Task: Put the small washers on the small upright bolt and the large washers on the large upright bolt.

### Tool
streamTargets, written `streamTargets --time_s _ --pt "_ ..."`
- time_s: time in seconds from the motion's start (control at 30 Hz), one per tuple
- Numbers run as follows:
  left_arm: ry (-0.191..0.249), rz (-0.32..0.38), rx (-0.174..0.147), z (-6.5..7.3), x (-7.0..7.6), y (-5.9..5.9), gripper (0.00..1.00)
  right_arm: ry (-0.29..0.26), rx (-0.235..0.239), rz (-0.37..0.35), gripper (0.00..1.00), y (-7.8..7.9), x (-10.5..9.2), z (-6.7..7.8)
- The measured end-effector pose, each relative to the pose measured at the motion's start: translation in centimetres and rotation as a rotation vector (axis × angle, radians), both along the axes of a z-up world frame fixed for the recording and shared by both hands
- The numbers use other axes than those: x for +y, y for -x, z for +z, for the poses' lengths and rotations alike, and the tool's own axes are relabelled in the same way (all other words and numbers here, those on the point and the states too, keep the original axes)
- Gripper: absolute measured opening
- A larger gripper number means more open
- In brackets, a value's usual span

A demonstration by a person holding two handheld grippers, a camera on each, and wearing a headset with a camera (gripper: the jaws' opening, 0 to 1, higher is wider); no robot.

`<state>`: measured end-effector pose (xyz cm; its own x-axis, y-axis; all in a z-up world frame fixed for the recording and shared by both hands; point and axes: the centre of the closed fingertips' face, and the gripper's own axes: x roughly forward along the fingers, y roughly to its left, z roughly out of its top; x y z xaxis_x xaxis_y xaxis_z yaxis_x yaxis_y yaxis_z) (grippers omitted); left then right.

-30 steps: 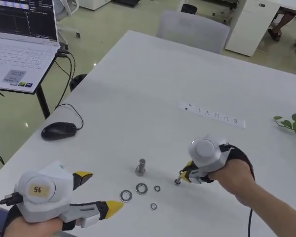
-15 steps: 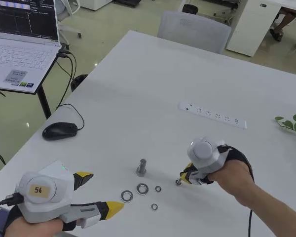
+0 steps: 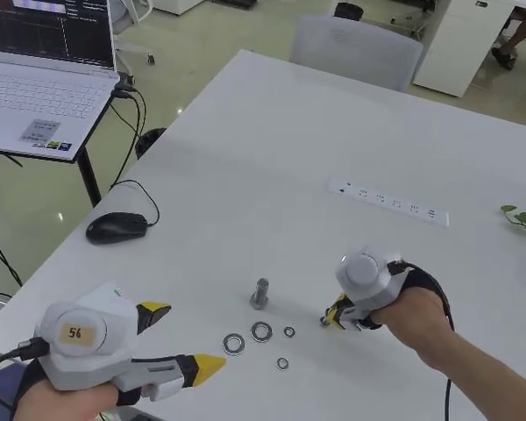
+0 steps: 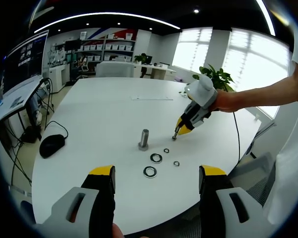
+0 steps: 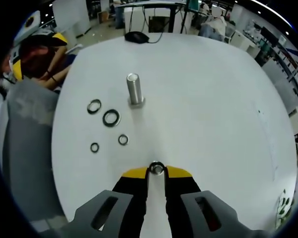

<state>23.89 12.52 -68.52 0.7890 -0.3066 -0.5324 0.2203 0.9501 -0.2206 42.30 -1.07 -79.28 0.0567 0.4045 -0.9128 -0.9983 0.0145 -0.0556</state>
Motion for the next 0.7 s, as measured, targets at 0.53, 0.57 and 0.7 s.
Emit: streamTargets --time_s 0.53,0.57,0.7 --pt "-0.004 0.006 -0.003 0.2 0.3 0.1 0.68 0.025 0.0 -0.012 0.14 0.2 0.0 -1.8" --pt "-0.004 0.007 -0.003 0.2 0.4 0.1 0.68 0.024 -0.003 -0.01 0.14 0.2 0.0 -1.8" --pt "-0.003 0.014 -0.007 0.2 0.6 0.3 0.68 0.027 0.004 -0.011 0.16 0.2 0.0 -1.9"
